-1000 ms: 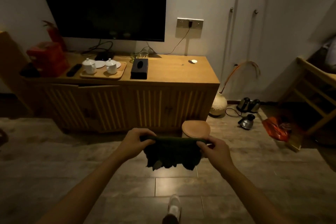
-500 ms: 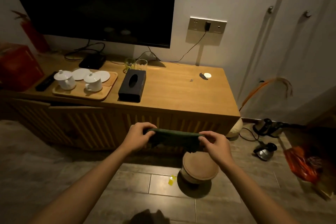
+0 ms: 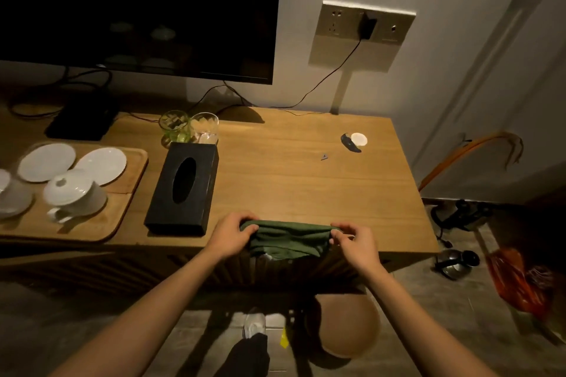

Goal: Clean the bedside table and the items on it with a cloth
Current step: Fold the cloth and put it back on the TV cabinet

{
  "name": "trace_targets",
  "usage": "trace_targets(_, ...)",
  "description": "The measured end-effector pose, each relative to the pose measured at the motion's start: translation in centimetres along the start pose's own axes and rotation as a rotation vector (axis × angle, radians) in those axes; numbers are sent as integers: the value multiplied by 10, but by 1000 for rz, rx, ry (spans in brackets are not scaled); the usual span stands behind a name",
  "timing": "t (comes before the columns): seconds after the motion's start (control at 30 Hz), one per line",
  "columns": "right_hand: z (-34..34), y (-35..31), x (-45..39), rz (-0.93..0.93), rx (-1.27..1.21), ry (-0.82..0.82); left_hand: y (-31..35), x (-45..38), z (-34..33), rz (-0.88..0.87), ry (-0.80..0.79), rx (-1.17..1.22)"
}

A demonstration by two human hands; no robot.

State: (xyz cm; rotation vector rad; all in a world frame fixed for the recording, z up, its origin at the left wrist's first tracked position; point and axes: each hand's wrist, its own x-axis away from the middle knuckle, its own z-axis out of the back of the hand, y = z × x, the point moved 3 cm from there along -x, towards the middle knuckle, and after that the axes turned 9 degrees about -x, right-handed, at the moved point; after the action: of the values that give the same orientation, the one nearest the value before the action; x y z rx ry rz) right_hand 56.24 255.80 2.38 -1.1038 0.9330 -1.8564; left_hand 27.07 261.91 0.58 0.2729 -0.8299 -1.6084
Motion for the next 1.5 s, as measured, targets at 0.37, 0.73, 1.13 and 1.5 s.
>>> trace_targets(0.37,-43,25,-80,-121,24,95,-28,-91,-20,35,-155,-266)
trace_targets(0.73,-3,22,-28,-95,-110,279,53,-108,-42,-392,-192,-512)
trace_targets(1.13,105,61,245,-25,178,1036,227,55,-142,-1194,-336,-493)
trace_targets(1.5,82,123,632,-515,378,1520,303,384,-223,-1828,-496,-440)
